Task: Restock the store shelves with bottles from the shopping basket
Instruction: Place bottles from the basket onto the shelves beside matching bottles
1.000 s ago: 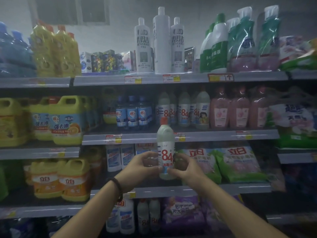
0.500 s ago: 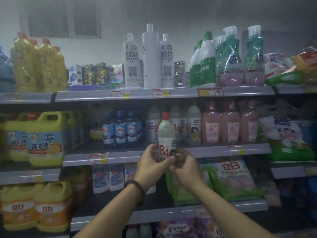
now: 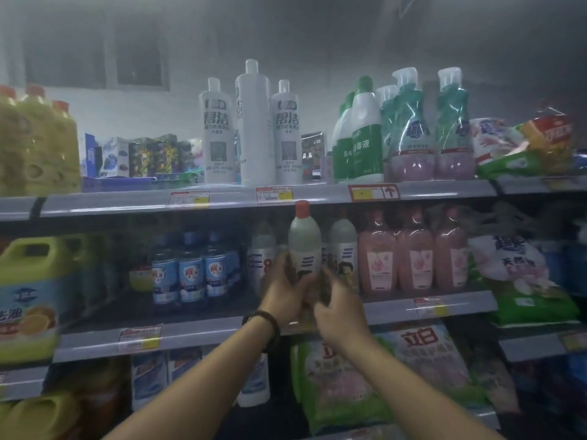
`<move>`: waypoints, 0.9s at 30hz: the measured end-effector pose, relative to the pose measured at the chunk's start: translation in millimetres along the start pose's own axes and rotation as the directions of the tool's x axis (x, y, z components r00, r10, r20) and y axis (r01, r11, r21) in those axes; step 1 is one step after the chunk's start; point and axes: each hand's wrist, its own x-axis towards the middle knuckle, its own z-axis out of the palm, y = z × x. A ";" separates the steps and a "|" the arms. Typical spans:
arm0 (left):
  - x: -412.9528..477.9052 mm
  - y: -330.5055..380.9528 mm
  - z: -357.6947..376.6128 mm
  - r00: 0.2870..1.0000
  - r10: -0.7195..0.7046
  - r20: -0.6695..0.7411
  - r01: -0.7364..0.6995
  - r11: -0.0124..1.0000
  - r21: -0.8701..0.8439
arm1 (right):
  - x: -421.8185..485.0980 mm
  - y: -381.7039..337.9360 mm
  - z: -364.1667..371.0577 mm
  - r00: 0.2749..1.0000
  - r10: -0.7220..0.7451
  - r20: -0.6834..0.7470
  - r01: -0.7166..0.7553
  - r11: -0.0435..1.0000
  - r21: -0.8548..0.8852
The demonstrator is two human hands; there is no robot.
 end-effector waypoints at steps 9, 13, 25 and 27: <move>26.3 -8.0 8.8 0.990 -0.029 0.138 0.007 0.987 0.161 | 15.3 32.7 5.6 1.000 -0.002 0.021 0.003 0.997 -0.080; 32.3 0.8 11.3 0.984 -0.021 0.175 -0.015 0.979 0.204 | 19.8 36.8 6.1 0.999 0.005 0.045 0.001 0.990 -0.144; 28.9 -1.8 20.7 0.994 -0.022 0.111 -0.007 0.969 0.247 | 19.0 30.0 -10.7 0.990 0.122 0.074 -0.092 0.942 -0.324; 22.1 1.1 16.8 0.995 -0.017 0.097 -0.008 0.967 0.256 | 15.3 26.4 -11.6 0.990 0.132 0.052 -0.109 0.942 -0.318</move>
